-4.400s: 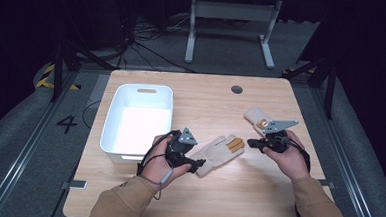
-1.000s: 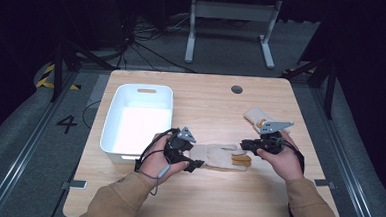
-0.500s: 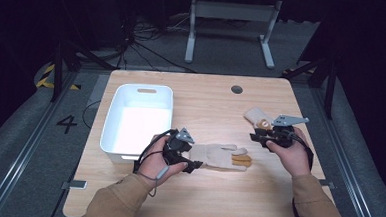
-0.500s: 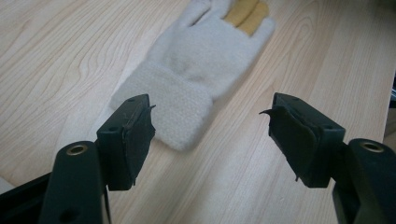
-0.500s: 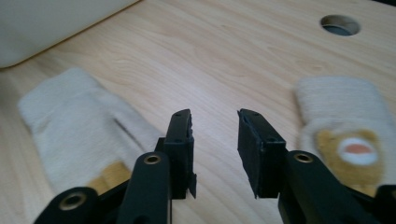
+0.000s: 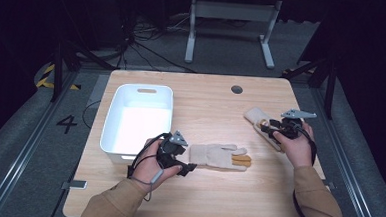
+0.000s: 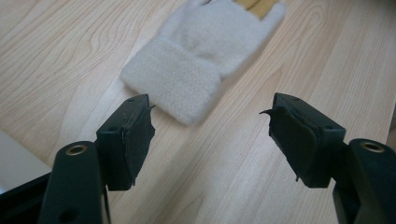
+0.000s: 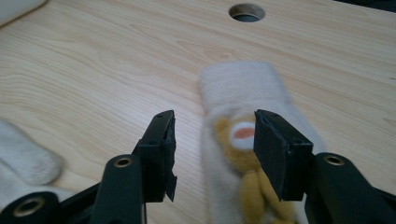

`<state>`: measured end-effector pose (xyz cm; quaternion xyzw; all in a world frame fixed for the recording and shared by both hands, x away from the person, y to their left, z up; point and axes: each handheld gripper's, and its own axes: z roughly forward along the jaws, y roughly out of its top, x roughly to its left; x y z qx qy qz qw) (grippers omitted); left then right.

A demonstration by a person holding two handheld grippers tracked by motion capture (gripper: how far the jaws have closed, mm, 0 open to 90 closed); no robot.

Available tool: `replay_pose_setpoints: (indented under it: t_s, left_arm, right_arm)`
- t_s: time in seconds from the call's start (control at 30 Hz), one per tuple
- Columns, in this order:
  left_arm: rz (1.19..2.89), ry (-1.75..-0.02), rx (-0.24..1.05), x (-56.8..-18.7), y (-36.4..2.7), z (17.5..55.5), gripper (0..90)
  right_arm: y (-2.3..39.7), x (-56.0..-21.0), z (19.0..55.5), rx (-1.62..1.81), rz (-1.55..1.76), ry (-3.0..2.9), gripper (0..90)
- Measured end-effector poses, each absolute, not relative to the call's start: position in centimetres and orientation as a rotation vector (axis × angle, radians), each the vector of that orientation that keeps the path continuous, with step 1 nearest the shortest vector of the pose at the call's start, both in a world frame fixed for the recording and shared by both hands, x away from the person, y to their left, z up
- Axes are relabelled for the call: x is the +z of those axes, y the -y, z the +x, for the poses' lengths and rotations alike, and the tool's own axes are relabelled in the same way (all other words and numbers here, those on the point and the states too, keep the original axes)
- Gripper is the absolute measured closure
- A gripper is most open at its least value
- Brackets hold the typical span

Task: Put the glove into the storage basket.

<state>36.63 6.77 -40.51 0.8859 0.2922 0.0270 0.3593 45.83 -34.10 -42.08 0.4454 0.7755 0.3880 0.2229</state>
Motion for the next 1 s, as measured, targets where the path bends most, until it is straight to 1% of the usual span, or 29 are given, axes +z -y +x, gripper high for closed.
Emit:
replay_pose_setpoints:
  t_s: [0.3,0.43,0.67,0.77,0.8,0.93,1.0]
  left_arm:
    - [2.289,-0.767,0.071,-40.8,-6.9,36.4,30.8]
    - [2.283,-0.767,0.072,-40.8,-6.9,36.4,31.0]
    - [2.284,-0.766,0.076,-40.7,-6.9,36.3,30.8]
    - [2.283,-0.766,0.078,-40.7,-6.9,36.3,30.8]
    - [2.282,-0.768,0.077,-40.7,-6.9,36.3,30.8]
    - [2.283,-0.770,0.078,-40.6,-7.0,36.4,30.8]
    - [2.280,-0.764,0.084,-40.6,-7.0,36.3,30.8]
  right_arm:
    - [36.0,-44.0,47.1,1.004,1.329,-2.131,47.9]
    - [36.4,-44.8,47.3,0.976,1.355,-2.140,47.9]
    - [36.4,-45.2,47.4,0.946,1.346,-2.158,48.8]
    - [36.2,-45.4,47.5,0.930,1.347,-2.175,51.7]
    - [36.2,-45.5,47.5,0.926,1.341,-2.180,54.1]
    - [36.2,-45.3,47.3,0.924,1.340,-2.205,70.3]
    - [36.1,-45.1,47.2,0.912,1.342,-2.221,75.3]
